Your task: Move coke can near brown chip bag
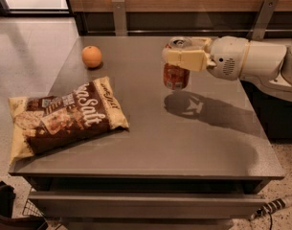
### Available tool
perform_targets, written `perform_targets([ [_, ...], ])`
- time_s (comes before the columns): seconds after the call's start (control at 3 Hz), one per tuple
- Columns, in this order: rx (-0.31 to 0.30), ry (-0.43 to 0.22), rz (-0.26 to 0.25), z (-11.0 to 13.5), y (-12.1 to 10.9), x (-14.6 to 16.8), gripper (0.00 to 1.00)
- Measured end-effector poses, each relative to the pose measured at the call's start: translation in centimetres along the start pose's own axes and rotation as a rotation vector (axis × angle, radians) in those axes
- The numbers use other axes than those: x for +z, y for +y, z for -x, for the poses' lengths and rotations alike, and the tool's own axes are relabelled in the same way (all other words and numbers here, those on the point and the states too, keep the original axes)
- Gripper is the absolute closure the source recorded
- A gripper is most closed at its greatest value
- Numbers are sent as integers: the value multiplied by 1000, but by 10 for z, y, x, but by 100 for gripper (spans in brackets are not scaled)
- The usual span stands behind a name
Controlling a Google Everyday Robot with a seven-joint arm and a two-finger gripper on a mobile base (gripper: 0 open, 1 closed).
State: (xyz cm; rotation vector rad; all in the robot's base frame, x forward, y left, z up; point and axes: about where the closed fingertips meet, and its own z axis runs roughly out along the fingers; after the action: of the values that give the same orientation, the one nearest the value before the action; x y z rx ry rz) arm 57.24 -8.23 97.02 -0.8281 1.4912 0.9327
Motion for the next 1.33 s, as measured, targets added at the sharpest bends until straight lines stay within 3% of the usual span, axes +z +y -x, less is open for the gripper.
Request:
perform_targets([
  [0.33, 2, 23, 106, -42, 28, 12, 100],
  [0.67, 21, 38, 163, -68, 42, 21, 100],
  [1.0, 46, 54, 200, -84, 51, 26, 89],
  [1.33, 49, 55, 203, -81, 52, 27, 66],
])
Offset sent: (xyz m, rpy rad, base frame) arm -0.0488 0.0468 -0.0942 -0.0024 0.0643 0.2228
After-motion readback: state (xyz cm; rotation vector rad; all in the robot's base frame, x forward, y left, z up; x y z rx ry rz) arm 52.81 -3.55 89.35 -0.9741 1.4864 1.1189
